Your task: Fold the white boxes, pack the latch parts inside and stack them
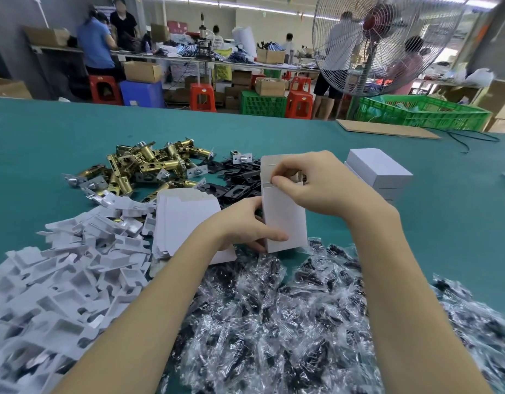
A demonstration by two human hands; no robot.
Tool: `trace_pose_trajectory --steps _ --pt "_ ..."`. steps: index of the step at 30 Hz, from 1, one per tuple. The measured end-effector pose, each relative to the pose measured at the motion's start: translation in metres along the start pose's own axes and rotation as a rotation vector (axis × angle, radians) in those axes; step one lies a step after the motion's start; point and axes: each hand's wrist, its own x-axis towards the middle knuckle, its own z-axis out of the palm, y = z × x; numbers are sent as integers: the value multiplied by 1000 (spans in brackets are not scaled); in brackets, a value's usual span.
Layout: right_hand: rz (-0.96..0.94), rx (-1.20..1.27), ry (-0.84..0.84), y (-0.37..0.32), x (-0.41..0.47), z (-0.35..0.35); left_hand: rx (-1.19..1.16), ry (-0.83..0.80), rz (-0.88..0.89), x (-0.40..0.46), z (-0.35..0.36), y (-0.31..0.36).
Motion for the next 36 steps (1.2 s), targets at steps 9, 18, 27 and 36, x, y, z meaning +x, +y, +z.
trace_pose_trajectory --steps 9,18,27,36 --pt "-44 233 427 10 4 2 0 151 48 2 -3 3" --pt "512 -208 -571 62 -12 23 264 373 185 5 -7 -5" --pt "479 -132 -569 63 -14 22 408 254 122 11 -9 -14" --pt "155 170 -148 28 -27 -38 452 227 135 12 -11 -17"
